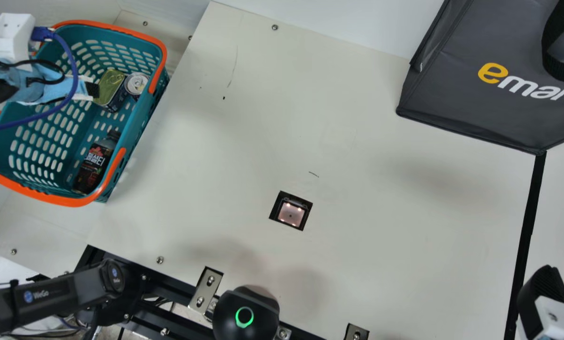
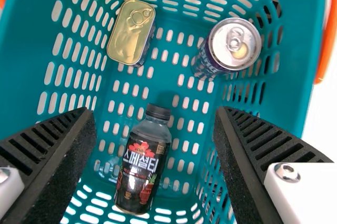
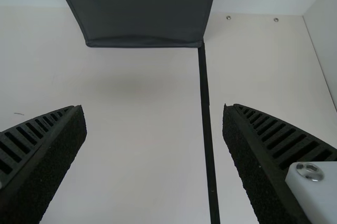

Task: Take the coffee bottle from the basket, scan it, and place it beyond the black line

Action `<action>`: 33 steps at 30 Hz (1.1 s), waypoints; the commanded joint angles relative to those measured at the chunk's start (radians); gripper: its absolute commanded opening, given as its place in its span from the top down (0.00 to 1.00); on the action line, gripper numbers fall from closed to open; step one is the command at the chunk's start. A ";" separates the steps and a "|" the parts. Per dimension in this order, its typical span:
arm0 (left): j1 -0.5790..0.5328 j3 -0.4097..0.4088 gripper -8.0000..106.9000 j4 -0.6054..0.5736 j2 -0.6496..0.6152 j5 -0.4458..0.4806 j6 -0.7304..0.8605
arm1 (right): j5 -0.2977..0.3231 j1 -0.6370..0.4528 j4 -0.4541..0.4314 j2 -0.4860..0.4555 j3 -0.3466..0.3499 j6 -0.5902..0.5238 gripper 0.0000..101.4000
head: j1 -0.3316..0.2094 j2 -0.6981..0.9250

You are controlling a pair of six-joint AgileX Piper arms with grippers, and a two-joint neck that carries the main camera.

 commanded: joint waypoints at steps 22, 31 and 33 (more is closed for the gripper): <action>0.031 0.070 0.15 -0.119 0.164 -0.239 0.140 | -0.001 0.000 0.000 0.000 0.000 0.000 0.10 | -0.026 0.002; 0.041 0.086 0.15 -0.201 0.230 -0.292 0.259 | -0.001 0.000 0.000 0.000 0.000 0.000 0.10 | -0.026 0.002; 0.045 0.092 0.15 -0.219 0.245 -0.305 0.288 | -0.001 0.000 0.000 0.000 0.000 0.000 0.10 | -0.026 0.002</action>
